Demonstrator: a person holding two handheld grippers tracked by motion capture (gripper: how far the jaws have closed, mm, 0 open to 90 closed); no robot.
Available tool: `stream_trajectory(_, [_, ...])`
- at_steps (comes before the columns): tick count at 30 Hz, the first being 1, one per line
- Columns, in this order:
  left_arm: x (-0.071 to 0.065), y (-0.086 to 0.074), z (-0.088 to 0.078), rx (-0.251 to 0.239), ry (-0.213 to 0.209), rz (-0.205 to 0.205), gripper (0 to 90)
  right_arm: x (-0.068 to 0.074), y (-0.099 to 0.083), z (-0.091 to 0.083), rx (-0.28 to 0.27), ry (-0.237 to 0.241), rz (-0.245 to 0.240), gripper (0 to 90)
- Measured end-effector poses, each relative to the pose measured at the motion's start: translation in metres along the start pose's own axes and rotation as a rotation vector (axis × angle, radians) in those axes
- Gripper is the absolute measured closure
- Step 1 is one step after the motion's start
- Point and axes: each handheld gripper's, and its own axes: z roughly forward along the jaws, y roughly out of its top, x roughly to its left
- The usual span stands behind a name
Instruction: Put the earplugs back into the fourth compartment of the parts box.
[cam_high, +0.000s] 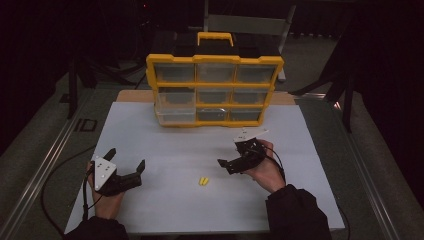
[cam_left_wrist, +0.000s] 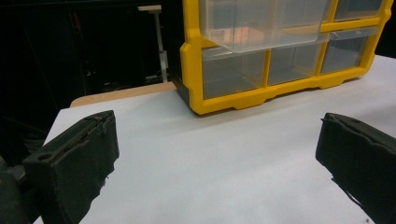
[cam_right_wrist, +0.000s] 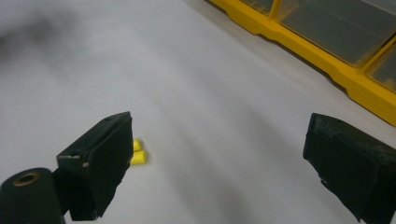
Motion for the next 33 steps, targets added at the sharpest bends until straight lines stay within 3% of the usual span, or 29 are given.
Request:
stream_trajectory(10, [0.0,0.0,0.0,-0.001,0.001,0.005,0.3,0.006,0.0,0.013,0.054,0.012,-0.03,8.5])
stream_trajectory(33, [-0.003,0.001,-0.001,-0.006,0.01,0.026,0.3,0.019,0.0,0.046,0.146,0.037,-0.045,8.6])
